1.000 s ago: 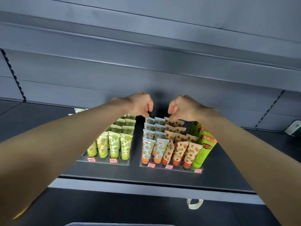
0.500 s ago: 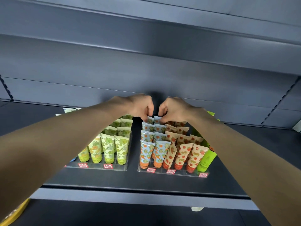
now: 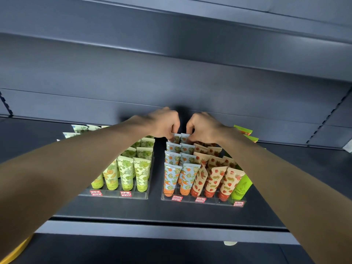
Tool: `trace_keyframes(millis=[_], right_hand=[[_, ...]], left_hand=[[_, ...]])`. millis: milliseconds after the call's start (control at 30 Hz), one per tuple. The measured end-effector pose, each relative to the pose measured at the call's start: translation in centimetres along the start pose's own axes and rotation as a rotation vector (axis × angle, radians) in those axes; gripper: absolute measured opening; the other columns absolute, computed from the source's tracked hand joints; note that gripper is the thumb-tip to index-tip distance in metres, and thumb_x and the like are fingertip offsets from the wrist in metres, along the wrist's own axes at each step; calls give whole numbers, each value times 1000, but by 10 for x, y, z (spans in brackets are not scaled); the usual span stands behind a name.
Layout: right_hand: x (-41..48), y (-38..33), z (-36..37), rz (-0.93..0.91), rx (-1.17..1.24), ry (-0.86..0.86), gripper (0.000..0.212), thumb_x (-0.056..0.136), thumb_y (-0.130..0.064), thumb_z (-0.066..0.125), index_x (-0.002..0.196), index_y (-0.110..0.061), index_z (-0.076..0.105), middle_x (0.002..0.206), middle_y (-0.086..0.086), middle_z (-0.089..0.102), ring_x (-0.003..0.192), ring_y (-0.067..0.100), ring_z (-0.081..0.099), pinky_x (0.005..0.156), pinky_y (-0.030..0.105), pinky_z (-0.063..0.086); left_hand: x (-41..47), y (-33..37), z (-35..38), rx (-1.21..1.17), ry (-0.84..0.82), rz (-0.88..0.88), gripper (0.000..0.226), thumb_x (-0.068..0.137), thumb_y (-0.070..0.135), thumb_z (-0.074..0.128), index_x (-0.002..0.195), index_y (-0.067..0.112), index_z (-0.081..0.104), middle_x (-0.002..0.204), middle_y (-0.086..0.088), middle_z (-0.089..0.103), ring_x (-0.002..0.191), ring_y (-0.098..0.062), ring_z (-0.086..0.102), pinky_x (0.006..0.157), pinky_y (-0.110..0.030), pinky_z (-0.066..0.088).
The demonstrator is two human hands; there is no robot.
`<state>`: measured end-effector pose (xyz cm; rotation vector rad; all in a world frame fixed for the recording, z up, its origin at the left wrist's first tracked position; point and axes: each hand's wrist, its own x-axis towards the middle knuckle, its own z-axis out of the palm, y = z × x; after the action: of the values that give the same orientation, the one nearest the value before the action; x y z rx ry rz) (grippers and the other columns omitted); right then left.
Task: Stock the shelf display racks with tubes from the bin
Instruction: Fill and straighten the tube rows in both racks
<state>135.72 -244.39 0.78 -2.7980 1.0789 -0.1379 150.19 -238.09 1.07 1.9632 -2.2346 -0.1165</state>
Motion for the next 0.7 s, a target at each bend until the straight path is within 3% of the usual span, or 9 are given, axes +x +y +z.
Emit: trace_keyframes(millis=[167,333,700], right_hand=[[0,0,0,-4,3,-9,8,79,-14,73,84,-21,72,100,1,66,95,19,60,88,37,52],[-1,2,0,-7,6,-21,9,78,-17,74,84,-23,71,99,-1,66,96,19,59,85,35,50],[-2,3,-3,-17,14,-25,9,80,-16,72,83,-24,69,98,-2,66,97,19,60,80,31,48]], left_hand=[[0,1,1,6,-3,-13,7,75,17,73,81,13,73,62,15,55,60,1,46,69,-25,43],[0,0,0,-28,-22,-11,9,80,15,69,86,10,74,83,-3,72,75,-10,59,78,-30,51],[-2,2,-3,-58,-37,-26,12,82,15,67,92,10,72,89,-3,71,81,-14,62,77,-26,48]])
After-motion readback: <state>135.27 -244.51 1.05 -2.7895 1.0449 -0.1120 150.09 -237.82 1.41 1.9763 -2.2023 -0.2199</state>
